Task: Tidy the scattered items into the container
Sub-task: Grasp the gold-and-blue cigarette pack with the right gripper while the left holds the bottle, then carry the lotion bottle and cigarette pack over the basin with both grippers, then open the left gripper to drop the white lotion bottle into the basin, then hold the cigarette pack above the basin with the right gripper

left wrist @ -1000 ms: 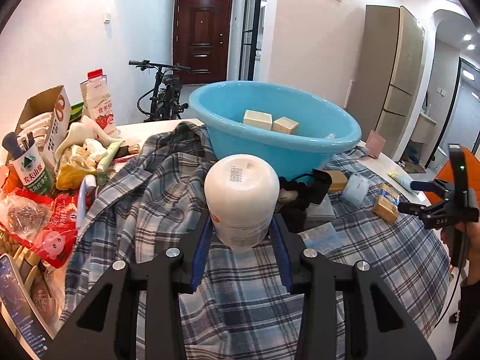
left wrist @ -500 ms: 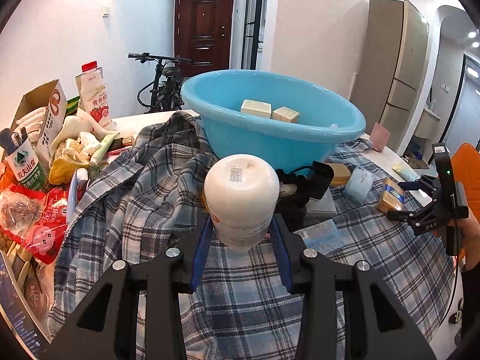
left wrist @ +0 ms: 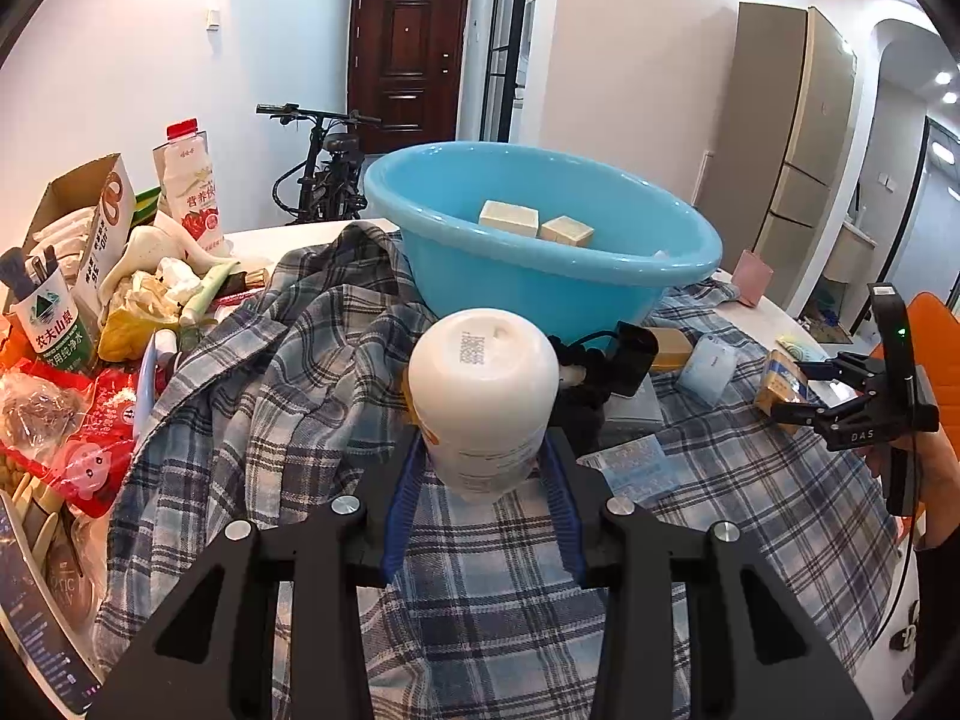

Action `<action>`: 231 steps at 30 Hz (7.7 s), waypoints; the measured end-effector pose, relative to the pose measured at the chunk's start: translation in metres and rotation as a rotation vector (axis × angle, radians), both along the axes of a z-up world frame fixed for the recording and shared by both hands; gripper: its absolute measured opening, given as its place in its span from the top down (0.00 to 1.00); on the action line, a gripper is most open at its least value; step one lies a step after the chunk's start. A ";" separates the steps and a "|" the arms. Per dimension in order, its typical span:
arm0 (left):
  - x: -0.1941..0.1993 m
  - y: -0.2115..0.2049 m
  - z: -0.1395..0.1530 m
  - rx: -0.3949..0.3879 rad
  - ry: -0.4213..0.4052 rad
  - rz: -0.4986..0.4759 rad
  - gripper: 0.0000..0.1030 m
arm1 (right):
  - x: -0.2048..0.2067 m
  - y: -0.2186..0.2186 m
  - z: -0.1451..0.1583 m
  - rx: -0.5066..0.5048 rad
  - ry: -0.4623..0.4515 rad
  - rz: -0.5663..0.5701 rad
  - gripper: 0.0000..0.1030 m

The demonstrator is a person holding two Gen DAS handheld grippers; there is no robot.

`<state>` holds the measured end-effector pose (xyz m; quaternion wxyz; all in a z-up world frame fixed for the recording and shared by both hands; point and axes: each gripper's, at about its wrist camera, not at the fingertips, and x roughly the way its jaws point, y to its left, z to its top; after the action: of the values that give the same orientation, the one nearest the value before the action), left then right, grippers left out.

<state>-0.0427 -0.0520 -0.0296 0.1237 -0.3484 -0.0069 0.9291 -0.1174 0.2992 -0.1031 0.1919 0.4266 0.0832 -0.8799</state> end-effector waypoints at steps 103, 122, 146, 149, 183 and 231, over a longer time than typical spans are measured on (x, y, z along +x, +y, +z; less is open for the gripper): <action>-0.169 0.039 0.102 0.019 0.177 0.027 0.63 | -0.107 -0.141 0.190 -0.169 0.358 0.076 0.12; -0.172 0.035 0.101 -0.051 0.187 0.121 0.00 | -0.110 -0.149 0.183 -0.124 0.354 0.071 0.12; -0.172 0.031 0.103 -0.056 0.173 0.144 0.00 | -0.109 -0.146 0.182 -0.131 0.356 0.078 0.12; -0.172 0.030 0.102 -0.062 0.171 0.144 0.00 | -0.110 -0.144 0.182 -0.136 0.358 0.075 0.12; -0.170 0.030 0.103 -0.051 0.171 0.144 0.00 | -0.107 -0.157 0.180 -0.121 0.350 0.086 0.12; -0.169 0.022 0.107 -0.035 0.173 0.159 0.00 | -0.105 -0.156 0.182 -0.119 0.367 0.069 0.12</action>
<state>-0.2114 -0.0303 0.0775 0.0435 -0.2674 -0.0076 0.9626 -0.2222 0.1437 0.0788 0.2284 0.2438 0.0789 -0.9392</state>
